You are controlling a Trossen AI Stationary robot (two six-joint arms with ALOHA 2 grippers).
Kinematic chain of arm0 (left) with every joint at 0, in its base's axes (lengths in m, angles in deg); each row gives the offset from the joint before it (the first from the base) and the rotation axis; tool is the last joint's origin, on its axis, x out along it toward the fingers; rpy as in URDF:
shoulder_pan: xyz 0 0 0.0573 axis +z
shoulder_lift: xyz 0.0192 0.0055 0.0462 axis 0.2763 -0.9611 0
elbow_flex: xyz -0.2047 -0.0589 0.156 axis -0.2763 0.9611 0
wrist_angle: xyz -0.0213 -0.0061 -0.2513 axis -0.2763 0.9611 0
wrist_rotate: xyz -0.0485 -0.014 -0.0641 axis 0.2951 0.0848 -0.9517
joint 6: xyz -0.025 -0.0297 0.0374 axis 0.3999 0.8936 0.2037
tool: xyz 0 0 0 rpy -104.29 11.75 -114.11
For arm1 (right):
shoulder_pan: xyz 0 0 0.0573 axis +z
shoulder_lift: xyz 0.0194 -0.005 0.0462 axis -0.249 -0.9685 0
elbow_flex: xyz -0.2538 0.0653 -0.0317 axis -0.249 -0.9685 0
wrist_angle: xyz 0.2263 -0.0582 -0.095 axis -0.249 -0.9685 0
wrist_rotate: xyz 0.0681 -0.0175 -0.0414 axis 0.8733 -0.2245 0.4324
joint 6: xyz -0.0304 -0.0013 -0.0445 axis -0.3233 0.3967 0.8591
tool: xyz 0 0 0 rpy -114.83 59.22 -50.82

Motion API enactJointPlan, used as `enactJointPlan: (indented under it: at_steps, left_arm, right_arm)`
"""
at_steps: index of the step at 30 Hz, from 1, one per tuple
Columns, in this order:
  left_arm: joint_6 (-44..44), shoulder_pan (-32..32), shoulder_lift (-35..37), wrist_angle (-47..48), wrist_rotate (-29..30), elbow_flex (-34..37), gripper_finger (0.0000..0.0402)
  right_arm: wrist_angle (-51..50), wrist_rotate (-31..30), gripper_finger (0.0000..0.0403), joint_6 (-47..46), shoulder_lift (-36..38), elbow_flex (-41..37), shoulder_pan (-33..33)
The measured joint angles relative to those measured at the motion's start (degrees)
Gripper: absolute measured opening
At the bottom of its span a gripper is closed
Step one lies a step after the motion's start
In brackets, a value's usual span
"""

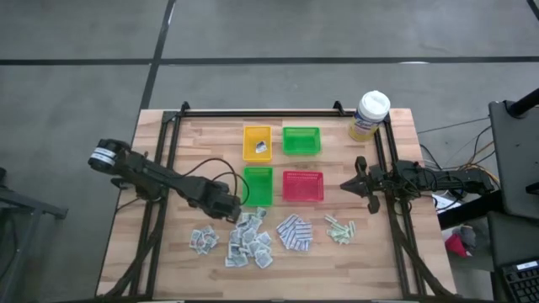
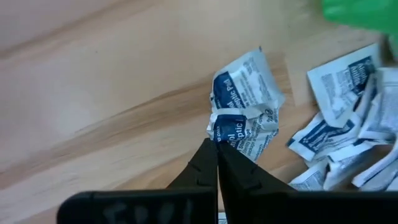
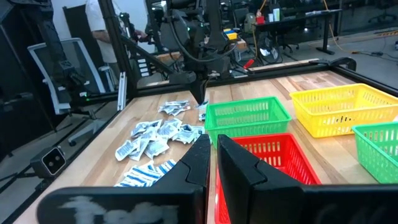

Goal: Pick & Place First Aid Supplies
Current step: Put the blue alcohol pad into the yellow bin

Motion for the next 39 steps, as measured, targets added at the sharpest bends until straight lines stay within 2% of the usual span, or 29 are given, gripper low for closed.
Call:
enactJointPlan:
  at_steps: [4,12,25,33,39]
  left_arm:
    - [-0.5,0.6,1.7,1.0,3.0,-0.6,0.0000]
    - [-6.2,4.3,4.0,9.7,12.0,-6.5,0.0000]
    - [-24.2,18.0,3.2,7.7,23.4,-12.3,0.0000]
    - [-35.6,25.9,-0.3,-3.3,23.4,-15.0,0.0000]
    - [-39.4,31.5,-6.4,-7.4,18.3,-18.7,0.0000]
  right_arm:
    - [0.0,0.0,0.0028,0.0,0.0,0.0,0.0]
    - [0.0,0.0,0.0028,0.0,0.0,0.0,0.0]
    - [0.0,0.0,0.0028,0.0,0.0,0.0,0.0]
    - [0.0,0.0,0.0028,0.0,0.0,0.0,0.0]
    - [0.0,0.0,0.0028,0.0,0.0,0.0,0.0]
